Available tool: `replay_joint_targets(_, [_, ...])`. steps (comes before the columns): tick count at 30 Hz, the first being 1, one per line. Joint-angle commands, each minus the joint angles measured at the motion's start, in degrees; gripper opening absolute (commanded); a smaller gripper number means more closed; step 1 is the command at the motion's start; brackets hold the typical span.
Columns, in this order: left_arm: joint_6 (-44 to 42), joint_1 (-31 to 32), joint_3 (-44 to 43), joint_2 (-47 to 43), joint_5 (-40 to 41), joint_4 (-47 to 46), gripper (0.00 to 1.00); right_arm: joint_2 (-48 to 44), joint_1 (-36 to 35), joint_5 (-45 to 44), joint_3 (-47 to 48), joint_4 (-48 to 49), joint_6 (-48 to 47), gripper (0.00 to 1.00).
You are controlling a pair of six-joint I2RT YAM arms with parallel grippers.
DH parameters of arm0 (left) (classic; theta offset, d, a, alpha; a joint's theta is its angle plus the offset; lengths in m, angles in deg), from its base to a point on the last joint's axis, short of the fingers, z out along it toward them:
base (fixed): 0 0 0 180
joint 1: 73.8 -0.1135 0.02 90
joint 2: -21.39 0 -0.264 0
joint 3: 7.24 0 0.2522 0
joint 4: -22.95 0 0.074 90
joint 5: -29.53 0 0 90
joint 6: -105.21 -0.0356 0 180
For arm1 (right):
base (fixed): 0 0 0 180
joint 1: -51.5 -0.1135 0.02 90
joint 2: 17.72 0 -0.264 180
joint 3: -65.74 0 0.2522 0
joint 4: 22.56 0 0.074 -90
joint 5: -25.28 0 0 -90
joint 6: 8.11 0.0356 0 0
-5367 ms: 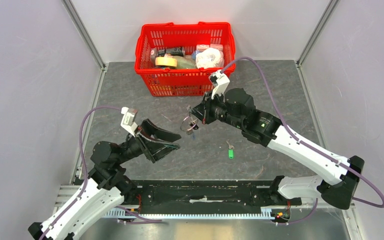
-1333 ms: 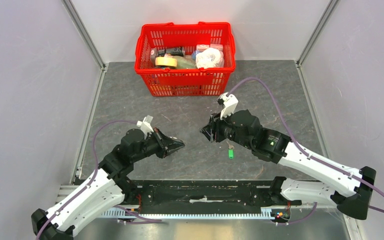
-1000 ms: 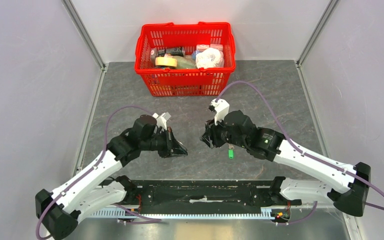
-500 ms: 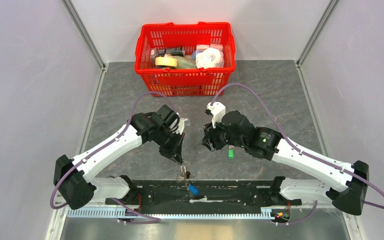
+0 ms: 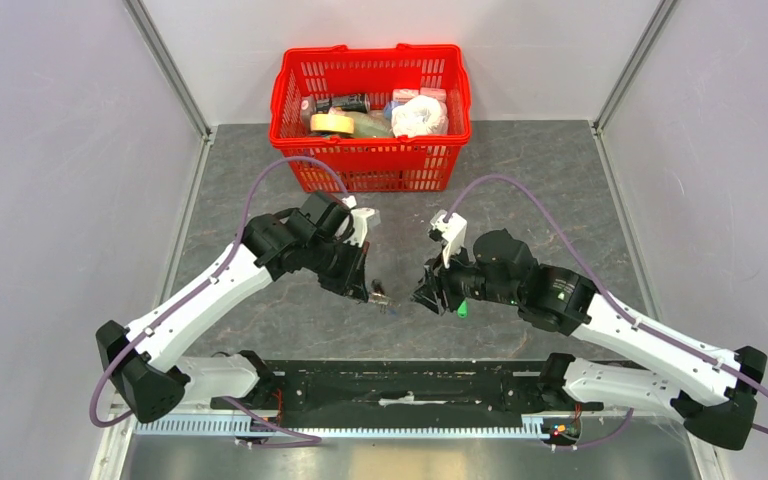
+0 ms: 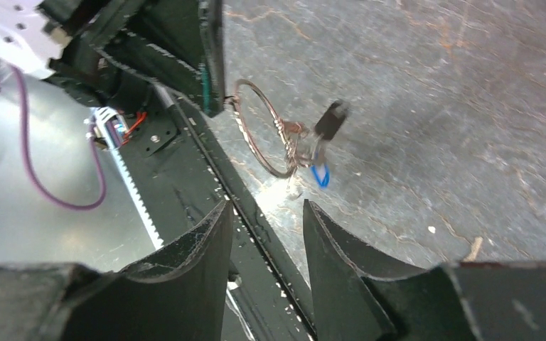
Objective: Put the keys on the keyring
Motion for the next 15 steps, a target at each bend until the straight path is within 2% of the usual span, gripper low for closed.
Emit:
replay_joint_targets(1, [-3.2, 0.1, -3.3, -0.8, -6.0, -3.7, 0.02, -1.3, -0.1, 8.9, -0.2, 4.1, -2.5, 0.48])
replay_joint_targets(5, [-3.7, 0.1, -3.9, -0.7, -7.7, -4.5, 0.02, -1.0, -0.1, 13.6, 0.9, 4.3, -3.7, 0.47])
replay_joint_targets(15, [-6.1, 0.1, -5.2, -3.0, -20.5, -6.2, 0.02, -0.1, -0.2, 22.3, 4.8, 3.8, -13.1, 0.49])
